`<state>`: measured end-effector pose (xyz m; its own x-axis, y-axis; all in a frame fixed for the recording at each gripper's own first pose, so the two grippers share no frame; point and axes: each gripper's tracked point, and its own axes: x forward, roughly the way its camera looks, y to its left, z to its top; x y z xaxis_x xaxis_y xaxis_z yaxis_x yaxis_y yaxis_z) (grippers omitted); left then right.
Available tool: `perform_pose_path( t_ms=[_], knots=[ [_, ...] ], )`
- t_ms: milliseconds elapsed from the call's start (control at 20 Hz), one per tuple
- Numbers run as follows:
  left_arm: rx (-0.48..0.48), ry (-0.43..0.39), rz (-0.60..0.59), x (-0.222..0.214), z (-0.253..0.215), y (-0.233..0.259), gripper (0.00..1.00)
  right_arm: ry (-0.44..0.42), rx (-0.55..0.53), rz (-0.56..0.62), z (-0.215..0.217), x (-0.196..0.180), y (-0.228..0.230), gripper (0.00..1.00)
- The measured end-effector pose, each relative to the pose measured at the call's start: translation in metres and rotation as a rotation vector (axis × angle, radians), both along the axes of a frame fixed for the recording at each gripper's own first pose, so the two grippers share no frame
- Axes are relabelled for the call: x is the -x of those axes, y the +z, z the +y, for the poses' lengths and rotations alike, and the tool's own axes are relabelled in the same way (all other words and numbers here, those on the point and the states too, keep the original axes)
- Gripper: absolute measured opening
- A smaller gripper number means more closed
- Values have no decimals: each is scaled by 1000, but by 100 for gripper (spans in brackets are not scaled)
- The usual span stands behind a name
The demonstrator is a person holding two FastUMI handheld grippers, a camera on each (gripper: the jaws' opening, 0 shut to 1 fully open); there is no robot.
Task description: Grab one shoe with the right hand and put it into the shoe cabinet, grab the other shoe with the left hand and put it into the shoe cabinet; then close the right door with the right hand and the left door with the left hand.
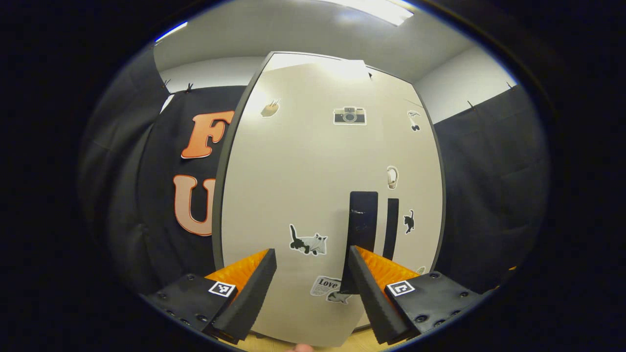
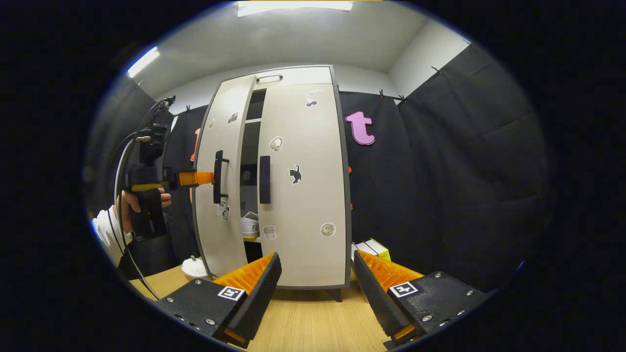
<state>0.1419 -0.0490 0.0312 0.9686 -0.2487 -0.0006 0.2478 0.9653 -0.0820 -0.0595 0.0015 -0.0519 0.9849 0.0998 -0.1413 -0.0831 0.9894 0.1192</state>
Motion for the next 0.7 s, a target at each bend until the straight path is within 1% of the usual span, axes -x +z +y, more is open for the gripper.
perform_pose_path(
  t_ms=[100, 150, 200, 400, 700],
  knots=[
    [2, 13, 6, -12, -4, -4, 97, -13, -7, 1, -5, -1, -2, 92],
    [-1, 14, 11, -15, -7, -5, 94, -18, -9, 4, -8, -1, -3, 92],
    [-6, 17, 12, -19, -8, -7, 96, -24, -13, 4, -11, -1, -3, 92],
    [-17, 29, 21, -31, -14, -7, 96, -50, -28, 3, -23, -7, -5, 92],
    [34, 30, 52, -45, -19, -14, 96, -73, -48, 3, -35, -12, -7, 92]
  ],
)
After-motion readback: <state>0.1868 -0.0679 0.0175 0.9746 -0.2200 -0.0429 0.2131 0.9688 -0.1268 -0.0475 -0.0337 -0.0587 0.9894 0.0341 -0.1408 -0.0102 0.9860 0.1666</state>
